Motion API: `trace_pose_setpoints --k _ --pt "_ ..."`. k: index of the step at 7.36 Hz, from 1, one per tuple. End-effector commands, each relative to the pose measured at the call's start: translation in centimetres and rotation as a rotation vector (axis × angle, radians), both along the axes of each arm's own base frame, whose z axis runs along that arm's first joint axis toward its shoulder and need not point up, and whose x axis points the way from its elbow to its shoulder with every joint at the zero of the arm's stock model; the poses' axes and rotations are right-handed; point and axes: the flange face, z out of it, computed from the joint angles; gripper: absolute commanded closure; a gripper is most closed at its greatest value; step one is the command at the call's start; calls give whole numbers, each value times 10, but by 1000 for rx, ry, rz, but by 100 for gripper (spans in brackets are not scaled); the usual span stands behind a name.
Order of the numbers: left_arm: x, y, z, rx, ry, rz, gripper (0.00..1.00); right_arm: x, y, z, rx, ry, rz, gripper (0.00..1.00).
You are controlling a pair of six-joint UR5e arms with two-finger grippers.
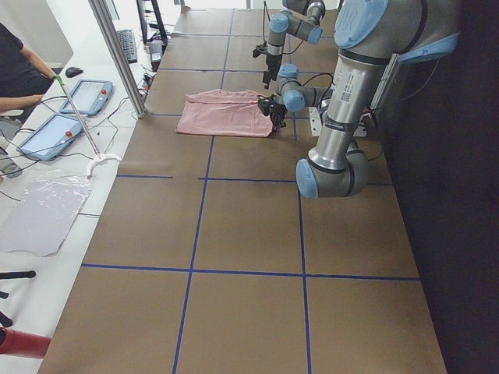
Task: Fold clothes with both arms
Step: 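Release the shirt edge and move the right gripper to the near corner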
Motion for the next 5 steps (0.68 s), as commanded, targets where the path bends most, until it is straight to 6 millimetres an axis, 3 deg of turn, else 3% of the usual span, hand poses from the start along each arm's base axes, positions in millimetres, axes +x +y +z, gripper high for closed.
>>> trace_pose_setpoints --k 1,5 --pt "0 0 1 1 -1 -1 100 -35 -8 32 -39 22 20 0" --pt "2 -1 7 -3 -11 0 100 -38 3 43 -53 48 7 0"
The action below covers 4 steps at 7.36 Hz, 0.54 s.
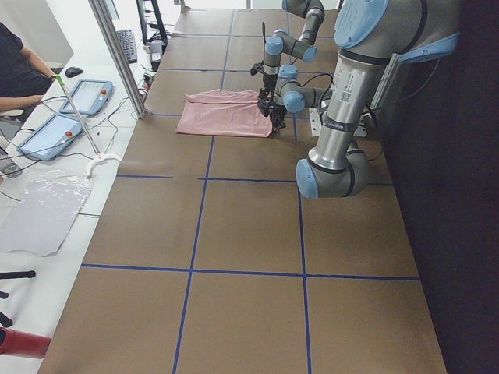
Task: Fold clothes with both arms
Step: 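Release the shirt edge and move the right gripper to the near corner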
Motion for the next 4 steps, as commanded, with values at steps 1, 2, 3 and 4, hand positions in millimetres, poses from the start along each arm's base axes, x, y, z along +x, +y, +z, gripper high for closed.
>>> trace_pose_setpoints --k 1,2,3,4 --pt "0 0 6 -3 -9 0 100 1 5 5 -13 31 -6 0" --pt "1 0 6 -3 -7 0 100 1 5 3 -19 46 -6 0" --pt "1 0 6 -3 -7 0 100 -1 9 4 -19 47 -12 0" --pt "1 0 6 -4 -7 1 100 -2 10 5 -19 49 -15 0"
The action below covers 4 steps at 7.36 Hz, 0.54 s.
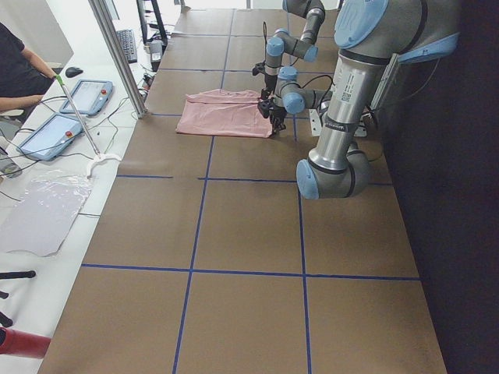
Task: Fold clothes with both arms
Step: 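Grasp the shirt's two near corners with the left and right grippers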
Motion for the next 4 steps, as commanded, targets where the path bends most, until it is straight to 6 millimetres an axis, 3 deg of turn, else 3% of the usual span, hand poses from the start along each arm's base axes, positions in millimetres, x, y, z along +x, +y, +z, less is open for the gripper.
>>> trace_pose_setpoints --k 1,3,4 --pt "0 0 0 1 -1 1 100 -2 4 2 -2 6 -6 1" --pt "0 0 0 1 -1 1 100 -5 9 2 -17 0 9 80" --pt "0 0 0 2 1 1 100 -7 11 2 -8 5 14 100"
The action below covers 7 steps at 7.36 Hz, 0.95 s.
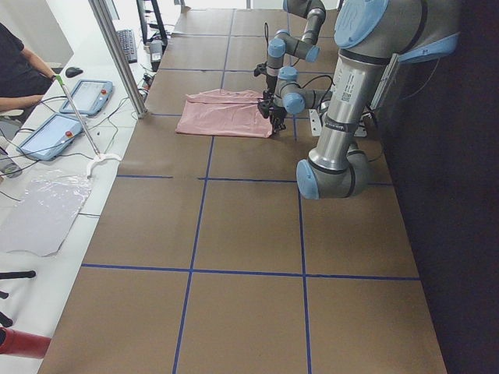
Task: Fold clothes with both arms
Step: 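Grasp the shirt's two near corners with the left and right grippers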
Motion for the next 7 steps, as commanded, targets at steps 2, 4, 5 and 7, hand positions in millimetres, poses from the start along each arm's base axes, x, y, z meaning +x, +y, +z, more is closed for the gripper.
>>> trace_pose_setpoints --k 2,4,5,7 --pt "-1 0 -3 3 5 -1 100 -3 4 1 27 13 19 100" --pt "-3 0 -5 4 8 -3 100 -3 3 -2 37 7 26 100" --pt "-3 0 -5 4 8 -3 100 -4 3 -3 37 5 23 100" --pt "-2 0 -5 4 8 -1 100 -4 3 -5 39 2 22 100"
